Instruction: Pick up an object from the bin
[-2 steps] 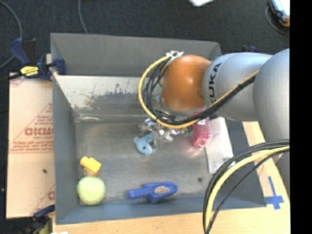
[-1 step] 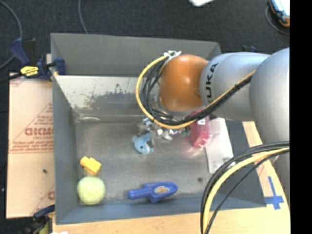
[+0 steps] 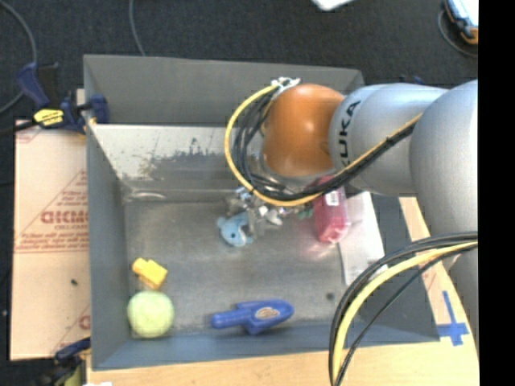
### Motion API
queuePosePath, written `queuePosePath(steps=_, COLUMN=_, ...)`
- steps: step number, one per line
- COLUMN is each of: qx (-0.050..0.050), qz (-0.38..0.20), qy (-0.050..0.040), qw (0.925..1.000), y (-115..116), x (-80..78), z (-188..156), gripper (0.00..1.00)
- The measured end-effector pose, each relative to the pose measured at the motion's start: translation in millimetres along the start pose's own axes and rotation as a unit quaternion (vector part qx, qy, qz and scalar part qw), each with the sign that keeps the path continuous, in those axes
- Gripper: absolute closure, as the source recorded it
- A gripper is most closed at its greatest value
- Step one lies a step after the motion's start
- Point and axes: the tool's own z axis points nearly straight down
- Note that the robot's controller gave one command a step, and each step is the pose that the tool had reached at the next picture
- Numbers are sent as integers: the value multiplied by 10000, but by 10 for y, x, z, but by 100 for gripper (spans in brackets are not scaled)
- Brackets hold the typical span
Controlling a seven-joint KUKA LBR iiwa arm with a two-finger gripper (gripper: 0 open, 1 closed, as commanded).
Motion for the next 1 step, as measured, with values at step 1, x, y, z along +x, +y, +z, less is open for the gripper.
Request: queuePosePath(steps=1, qx=18, qz=104, qy=12, qw=9999, y=108, x=6, z=-18, gripper=100)
